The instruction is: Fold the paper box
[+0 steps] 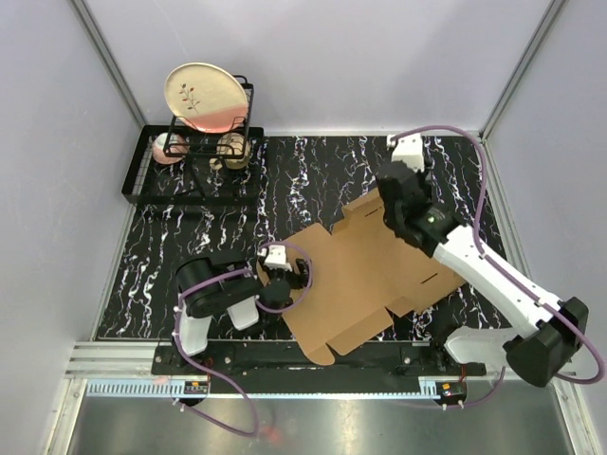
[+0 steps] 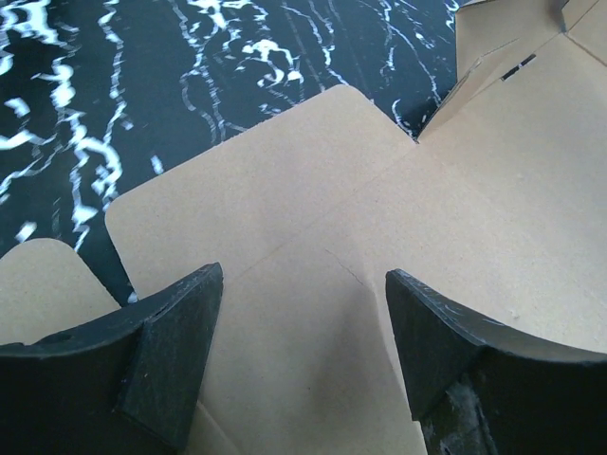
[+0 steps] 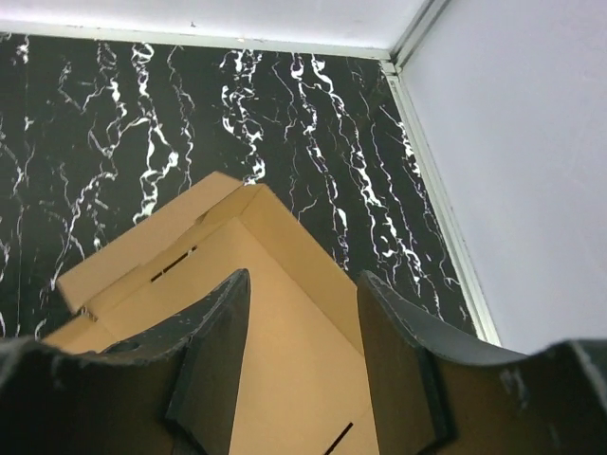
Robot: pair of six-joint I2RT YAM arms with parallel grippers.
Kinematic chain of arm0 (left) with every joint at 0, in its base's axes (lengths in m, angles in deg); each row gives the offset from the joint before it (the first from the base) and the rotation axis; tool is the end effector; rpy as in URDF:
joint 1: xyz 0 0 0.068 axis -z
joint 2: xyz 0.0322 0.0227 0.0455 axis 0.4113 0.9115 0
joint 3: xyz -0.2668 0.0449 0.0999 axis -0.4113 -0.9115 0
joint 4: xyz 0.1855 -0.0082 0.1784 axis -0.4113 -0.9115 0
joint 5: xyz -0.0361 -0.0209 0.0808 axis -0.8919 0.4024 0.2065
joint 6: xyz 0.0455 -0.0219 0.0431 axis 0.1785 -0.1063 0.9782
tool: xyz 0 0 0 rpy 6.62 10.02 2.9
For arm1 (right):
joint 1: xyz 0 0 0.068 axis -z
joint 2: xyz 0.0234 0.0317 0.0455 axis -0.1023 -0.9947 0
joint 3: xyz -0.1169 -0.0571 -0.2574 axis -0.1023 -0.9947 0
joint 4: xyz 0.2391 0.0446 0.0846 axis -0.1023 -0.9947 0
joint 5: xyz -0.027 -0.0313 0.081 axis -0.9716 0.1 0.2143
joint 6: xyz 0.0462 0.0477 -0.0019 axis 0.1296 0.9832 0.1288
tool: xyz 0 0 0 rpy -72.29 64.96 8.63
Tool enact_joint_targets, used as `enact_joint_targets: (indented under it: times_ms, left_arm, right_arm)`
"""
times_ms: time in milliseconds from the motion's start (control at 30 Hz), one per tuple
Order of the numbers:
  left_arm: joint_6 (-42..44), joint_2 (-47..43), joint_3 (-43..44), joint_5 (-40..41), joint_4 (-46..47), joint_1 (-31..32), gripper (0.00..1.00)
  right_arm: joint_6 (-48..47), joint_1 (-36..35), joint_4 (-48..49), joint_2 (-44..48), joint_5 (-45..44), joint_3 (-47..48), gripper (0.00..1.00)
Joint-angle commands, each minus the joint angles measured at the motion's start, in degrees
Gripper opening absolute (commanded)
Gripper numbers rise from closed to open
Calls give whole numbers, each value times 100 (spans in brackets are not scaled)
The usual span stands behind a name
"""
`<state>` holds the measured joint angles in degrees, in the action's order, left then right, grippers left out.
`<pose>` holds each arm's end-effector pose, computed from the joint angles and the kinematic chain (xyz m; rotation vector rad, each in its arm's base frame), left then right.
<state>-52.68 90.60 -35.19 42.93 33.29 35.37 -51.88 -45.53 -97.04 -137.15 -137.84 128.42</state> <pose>0.1698 -0.2208 0.1016 0.0142 1.7772 -0.4233 0.2285 0.1333 0.3765 -0.0503 1.8708 -0.5000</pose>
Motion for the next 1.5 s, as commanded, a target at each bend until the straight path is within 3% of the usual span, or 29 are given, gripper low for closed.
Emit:
enact_joint_targets:
  times_ms: [0,67,233,267,333,367,433,500,567,600,633,700,833,1467]
  left_arm:
    - [-694,41,-562,1823,1325,545,76]
    - [-1070,-160,-737,2282,836,713,77]
    - [-2789,-995,-1029,3224,-974,1258,79]
    - [-3151,-1493,-1011,3320,-2188,1459,79]
    - [-5246,-2084,-767,3462,-4341,1592,80]
    - [-6430,-2443,-156,3384,-7538,1654,84]
    - [-8094,-2307,209,3767,-9067,1846,86]
    - [-9046,-1877,631,4102,-10291,2102,84]
    - [-10267,-1239,1147,4069,-11845,2251,85]
    - [-11544,-1017,1316,4138,-12399,2322,85]
    - [-12157,-779,1492,4191,-13596,2401,85]
    - [-12480,-312,2002,4401,-14177,2524,89]
    - [-12471,-548,1925,4604,-14110,2586,90]
    - [-12480,-1155,1423,4719,-14189,2577,91]
  right_arm:
    - [1029,1010,-730,-556,1180,613,56]
    - [1495,1816,-899,-828,2190,763,56]
    - [2285,2805,-725,-1180,4563,887,57]
    - [2409,2901,-524,-1207,4871,870,58]
    - [2760,3201,-338,-1355,5724,869,58]
    - [2892,3306,-251,-1461,5987,913,58]
    - [3069,3412,-179,-1794,6692,1159,58]
    - [3078,3395,-109,-1910,6903,1361,58]
    - [2921,3395,-170,-2015,6782,1475,59]
    - [2537,3386,-258,-2077,6616,1650,60]
    - [2333,3395,-363,-2269,6510,1748,60]
    - [1790,3403,-513,-2498,6212,1906,60]
    - [1303,3412,-267,-3086,5920,1801,58]
    - [-648,3412,1244,-4221,6745,1458,49]
